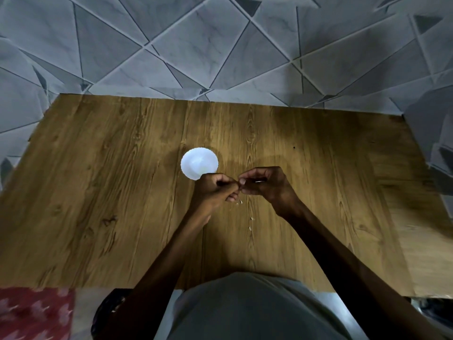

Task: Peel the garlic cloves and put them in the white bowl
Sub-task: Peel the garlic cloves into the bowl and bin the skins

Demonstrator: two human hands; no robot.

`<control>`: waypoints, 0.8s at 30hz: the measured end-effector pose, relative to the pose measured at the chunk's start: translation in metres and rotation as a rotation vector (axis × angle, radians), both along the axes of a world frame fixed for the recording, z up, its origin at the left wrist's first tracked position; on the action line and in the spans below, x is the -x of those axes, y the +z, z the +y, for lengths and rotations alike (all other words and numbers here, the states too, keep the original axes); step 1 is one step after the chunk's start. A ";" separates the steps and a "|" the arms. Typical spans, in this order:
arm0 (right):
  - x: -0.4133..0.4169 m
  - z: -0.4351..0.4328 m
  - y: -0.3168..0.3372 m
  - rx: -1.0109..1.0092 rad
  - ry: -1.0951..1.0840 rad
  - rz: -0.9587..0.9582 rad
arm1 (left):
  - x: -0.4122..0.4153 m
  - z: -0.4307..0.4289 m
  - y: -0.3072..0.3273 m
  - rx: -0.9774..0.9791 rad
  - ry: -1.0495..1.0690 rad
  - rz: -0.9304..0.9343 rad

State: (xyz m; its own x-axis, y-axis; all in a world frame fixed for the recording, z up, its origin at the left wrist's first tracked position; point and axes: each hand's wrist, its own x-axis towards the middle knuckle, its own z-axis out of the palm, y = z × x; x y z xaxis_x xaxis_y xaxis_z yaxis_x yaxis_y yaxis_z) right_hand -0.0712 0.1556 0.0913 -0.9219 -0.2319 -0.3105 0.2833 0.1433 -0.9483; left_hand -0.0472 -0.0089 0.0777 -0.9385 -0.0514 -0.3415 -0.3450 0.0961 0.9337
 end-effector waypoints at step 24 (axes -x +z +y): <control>0.003 0.011 -0.004 0.169 0.034 -0.067 | 0.000 -0.003 0.001 -0.438 0.024 -0.256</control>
State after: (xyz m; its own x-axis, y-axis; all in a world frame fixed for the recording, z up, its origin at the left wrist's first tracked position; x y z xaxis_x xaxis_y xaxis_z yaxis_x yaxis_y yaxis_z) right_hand -0.0738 0.1664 0.0875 -0.8911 -0.3171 -0.3246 0.3442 -0.0061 -0.9389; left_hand -0.0470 -0.0115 0.0790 -0.8221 0.1272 -0.5549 -0.5654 -0.2962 0.7698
